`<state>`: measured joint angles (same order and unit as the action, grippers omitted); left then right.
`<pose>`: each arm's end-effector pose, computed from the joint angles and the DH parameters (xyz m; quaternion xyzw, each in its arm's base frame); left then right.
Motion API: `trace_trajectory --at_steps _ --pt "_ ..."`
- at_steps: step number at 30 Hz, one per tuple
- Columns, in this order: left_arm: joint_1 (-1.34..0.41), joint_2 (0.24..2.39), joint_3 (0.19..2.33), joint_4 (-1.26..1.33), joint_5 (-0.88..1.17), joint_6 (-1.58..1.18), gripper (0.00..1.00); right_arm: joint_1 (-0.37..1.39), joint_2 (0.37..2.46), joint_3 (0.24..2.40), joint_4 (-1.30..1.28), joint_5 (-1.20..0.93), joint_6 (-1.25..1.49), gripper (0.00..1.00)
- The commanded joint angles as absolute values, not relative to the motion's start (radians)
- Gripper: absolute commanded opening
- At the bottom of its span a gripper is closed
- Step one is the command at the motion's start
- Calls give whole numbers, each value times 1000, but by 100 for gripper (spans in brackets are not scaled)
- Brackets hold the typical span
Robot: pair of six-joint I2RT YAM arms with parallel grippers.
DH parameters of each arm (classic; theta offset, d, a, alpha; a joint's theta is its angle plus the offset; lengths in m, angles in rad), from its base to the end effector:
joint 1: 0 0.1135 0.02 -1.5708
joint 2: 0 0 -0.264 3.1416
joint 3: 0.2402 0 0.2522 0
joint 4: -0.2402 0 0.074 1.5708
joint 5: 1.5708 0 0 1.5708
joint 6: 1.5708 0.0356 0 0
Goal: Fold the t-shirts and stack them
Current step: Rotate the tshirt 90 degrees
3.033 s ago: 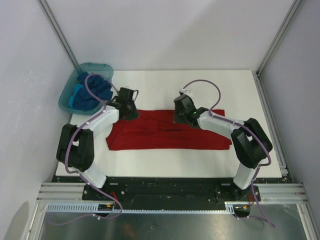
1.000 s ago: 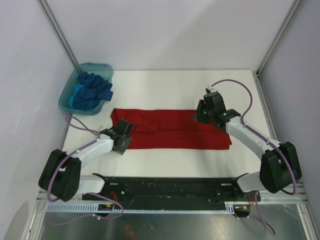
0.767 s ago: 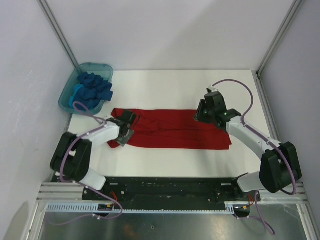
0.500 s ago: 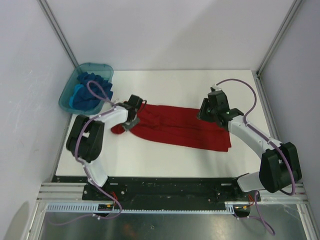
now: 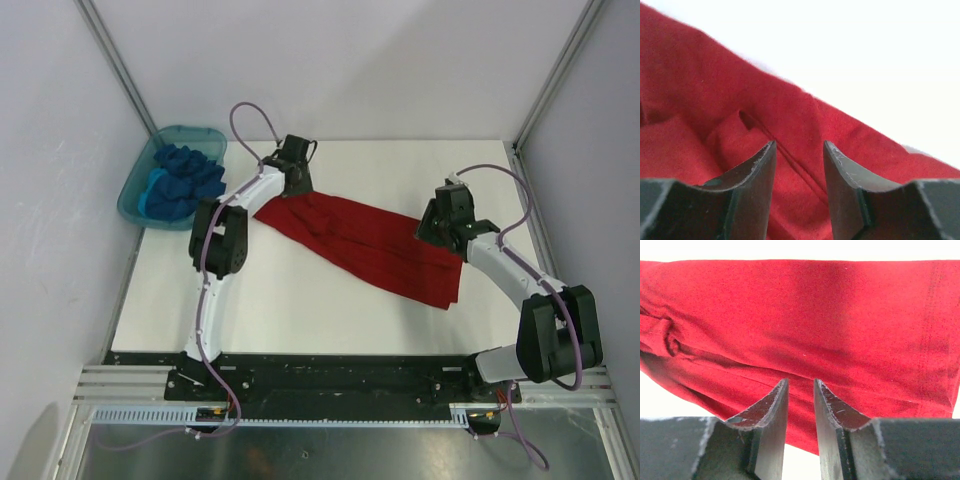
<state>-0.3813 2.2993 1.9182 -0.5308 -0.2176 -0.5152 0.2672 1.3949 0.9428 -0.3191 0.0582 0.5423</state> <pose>0.4781 -0.1834 0.1891 -0.0980 0.9362 -0.0468 0.3344 0.2888 0.0769 0.2440 0.1375 0.9105 0.1286 0.3682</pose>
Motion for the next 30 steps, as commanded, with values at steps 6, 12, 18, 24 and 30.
trace_trajectory --at_steps 6,12,18,24,30 --pt "-340 2250 1918 -530 -179 -438 47 257 1412 900 -281 106 540 31" --pt "-326 2093 1753 -501 -248 -498 48 259 1483 900 -244 102 542 31" --pt "-291 2006 1656 -502 -289 -531 47 279 1542 900 -215 95 548 31" --pt "-256 2025 1662 -506 -312 -527 44 301 1549 902 -219 95 551 31" --pt "-247 2011 1587 -518 -354 -591 43 311 1556 902 -218 92 551 31"
